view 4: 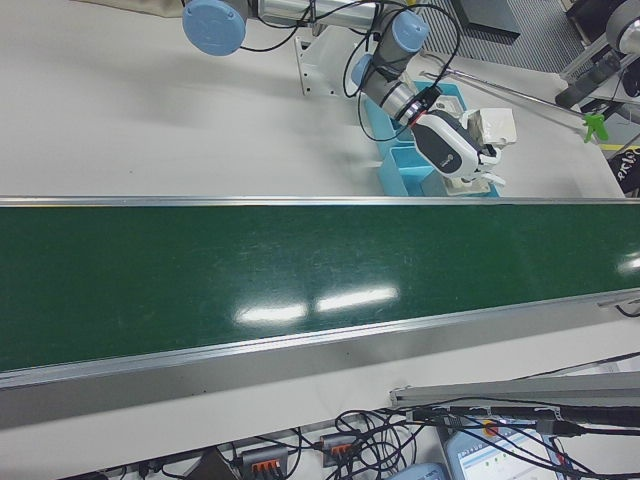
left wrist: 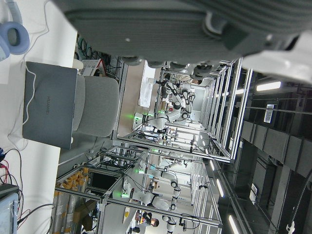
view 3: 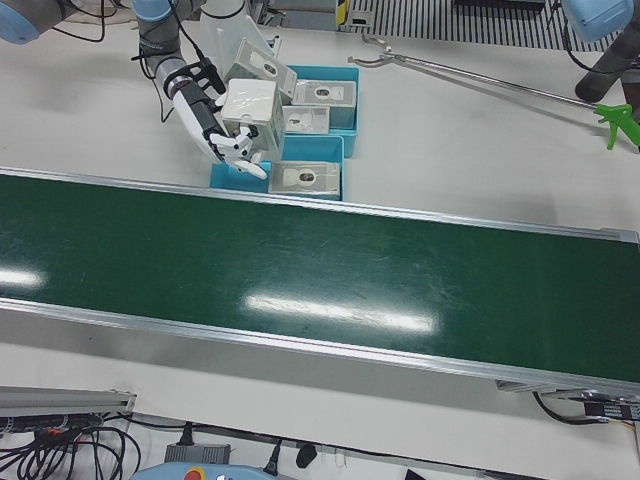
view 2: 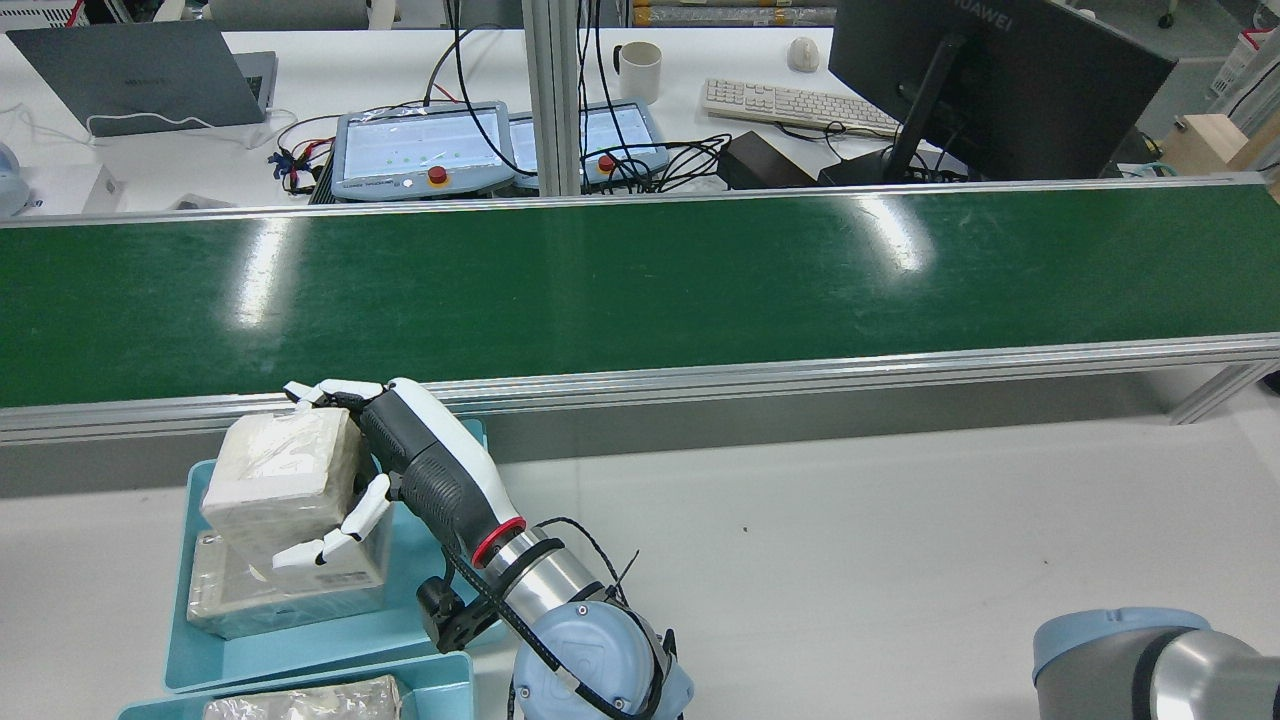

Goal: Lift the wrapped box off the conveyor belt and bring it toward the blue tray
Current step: 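Carry the white box toward the light-blue tray nearer the robot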

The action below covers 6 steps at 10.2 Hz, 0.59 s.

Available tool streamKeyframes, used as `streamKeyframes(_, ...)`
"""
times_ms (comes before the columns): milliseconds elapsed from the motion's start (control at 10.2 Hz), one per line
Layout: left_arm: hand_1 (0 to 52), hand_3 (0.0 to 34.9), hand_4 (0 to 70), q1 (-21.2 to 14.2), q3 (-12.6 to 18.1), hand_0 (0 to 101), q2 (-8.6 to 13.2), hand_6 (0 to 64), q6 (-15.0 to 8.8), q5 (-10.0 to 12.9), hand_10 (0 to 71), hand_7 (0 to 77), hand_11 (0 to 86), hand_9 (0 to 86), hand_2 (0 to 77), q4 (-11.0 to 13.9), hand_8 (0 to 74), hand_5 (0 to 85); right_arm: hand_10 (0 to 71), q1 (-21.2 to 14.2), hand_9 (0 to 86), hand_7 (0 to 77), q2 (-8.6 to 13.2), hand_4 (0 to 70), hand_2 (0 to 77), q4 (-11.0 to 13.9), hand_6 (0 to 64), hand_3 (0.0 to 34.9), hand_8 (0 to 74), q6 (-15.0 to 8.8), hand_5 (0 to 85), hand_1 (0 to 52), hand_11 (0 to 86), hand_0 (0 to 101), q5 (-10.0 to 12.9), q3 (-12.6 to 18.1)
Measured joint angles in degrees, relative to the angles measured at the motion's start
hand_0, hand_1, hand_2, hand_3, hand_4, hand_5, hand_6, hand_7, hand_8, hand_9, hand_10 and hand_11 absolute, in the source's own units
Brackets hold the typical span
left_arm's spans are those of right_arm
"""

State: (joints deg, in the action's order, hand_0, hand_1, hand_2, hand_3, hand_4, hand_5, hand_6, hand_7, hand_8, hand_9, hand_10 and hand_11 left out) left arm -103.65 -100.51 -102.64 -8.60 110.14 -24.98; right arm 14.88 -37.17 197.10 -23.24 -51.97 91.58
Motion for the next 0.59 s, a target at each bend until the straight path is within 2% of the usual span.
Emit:
streamKeyframes(98,0.0,0.0,0.0,0.0,0.0,0,0.0,0.0,0.0,0.0,0.5,0.5,0.0,0.0,0.5,0.0,0.5,1.1,0.0,-0.3,2.2,77.4,-1.9,15.3,21.8,0.1,15.8,15.3,0.0,0.0,43.6,13.6,45.3,49,-0.2,2.5)
streamKeyframes(197,0.0,0.0,0.0,0.0,0.0,0,0.0,0.0,0.0,0.0,0.5,0.5,0.0,0.0,0.5,0.0,0.5,1.1,0.0,-0.5,2.2,2.7,-4.1,6.5,13.6,0.3,7.1,19.1,0.0,0.0,32.2,34.9,33.3,50,-0.2,5.6)
streamKeyframes(295,0.0,0.0,0.0,0.0,0.0,0,0.0,0.0,0.0,0.0,0.0,0.5,0.0,0.0,1.1,0.0,0.5,1.1,0.0,-0.5,2.2,2.7,-6.0,6.5,13.6,0.5,7.1,19.1,0.0,0.0,32.2,34.9,33.3,50,-0.3,8.4)
streamKeyframes(393,0.0,0.0,0.0,0.0,0.0,0,0.0,0.0,0.0,0.0,0.5,0.5,0.0,0.0,0.5,0.0,0.5,1.1,0.0,-0.5,2.7,10.9,-7.4,9.3,7.1,1.2,0.0,19.9,0.0,0.0,19.6,18.0,1.6,48,-0.3,10.9)
streamKeyframes(492,0.0,0.0,0.0,0.0,0.0,0,0.0,0.0,0.0,0.0,0.5,0.5,0.0,0.0,0.5,0.0,0.5,1.1,0.0,-0.4,2.7,10.9,-8.3,9.3,7.1,2.5,0.0,19.9,0.0,0.1,19.6,18.0,1.6,48,-0.3,13.4)
streamKeyframes(590,0.0,0.0,0.0,0.0,0.0,0,0.0,0.0,0.0,0.0,0.5,0.5,0.0,0.0,0.5,0.0,0.5,1.1,0.0,0.4,2.7,22.9,-8.8,9.8,8.7,4.2,3.3,22.0,0.0,0.2,13.6,18.5,1.6,48,-0.3,16.2)
